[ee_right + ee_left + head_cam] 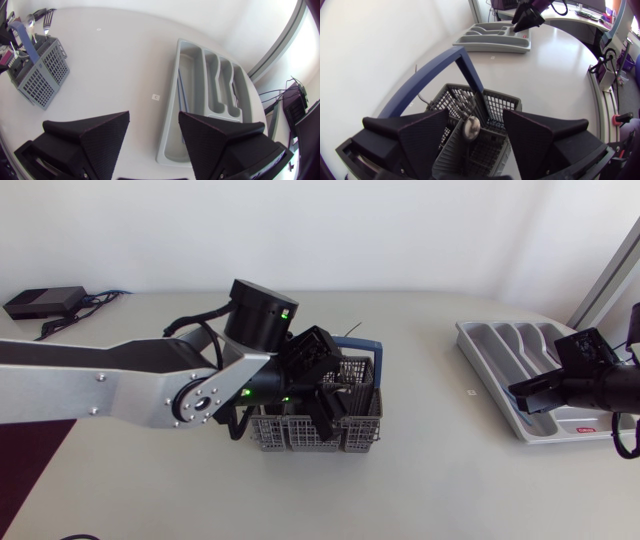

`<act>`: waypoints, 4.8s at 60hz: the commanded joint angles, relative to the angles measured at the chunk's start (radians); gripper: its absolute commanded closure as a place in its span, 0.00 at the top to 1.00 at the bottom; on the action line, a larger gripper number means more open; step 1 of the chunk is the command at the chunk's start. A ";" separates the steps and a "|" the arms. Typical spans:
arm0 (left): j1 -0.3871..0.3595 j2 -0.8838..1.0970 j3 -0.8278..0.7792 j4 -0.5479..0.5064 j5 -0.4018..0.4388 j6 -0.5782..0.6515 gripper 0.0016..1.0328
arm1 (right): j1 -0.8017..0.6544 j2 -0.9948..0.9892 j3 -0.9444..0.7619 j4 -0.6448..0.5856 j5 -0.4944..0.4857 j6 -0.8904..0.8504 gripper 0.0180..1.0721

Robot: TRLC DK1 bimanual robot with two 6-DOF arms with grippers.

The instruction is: Sort the cutlery from the basket into the organizer compartments.

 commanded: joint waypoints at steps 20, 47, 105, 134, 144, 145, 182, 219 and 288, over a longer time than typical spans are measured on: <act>0.046 0.077 0.065 0.037 0.162 -0.043 0.35 | 0.044 0.013 -0.071 0.073 0.015 0.030 0.68; 0.091 0.107 0.096 0.027 0.255 -0.080 0.14 | 0.062 0.020 -0.085 0.088 0.035 0.028 0.68; 0.143 0.028 0.119 -0.107 0.418 -0.152 0.03 | 0.103 -0.019 -0.119 0.097 0.068 0.028 0.68; 0.157 -0.135 0.139 -0.180 0.450 -0.195 0.03 | 0.133 -0.057 -0.129 0.085 0.090 0.030 0.68; 0.158 -0.204 0.129 -0.211 0.448 -0.195 0.03 | 0.137 -0.074 -0.128 0.073 0.090 0.030 0.68; 0.157 -0.215 0.126 -0.216 0.448 -0.195 0.03 | 0.139 -0.079 -0.129 0.071 0.088 0.030 0.68; 0.103 -0.433 0.128 -0.395 0.450 -0.203 0.03 | 0.458 -0.533 -0.131 -0.182 -0.053 0.020 0.70; 0.018 -0.310 0.217 -0.473 0.574 -0.210 0.03 | 0.897 -0.467 -0.083 -0.076 -0.017 0.171 0.69; 0.112 -0.229 0.306 -0.447 0.717 -0.321 0.59 | 0.970 -0.456 -0.079 -0.076 -0.004 0.227 0.06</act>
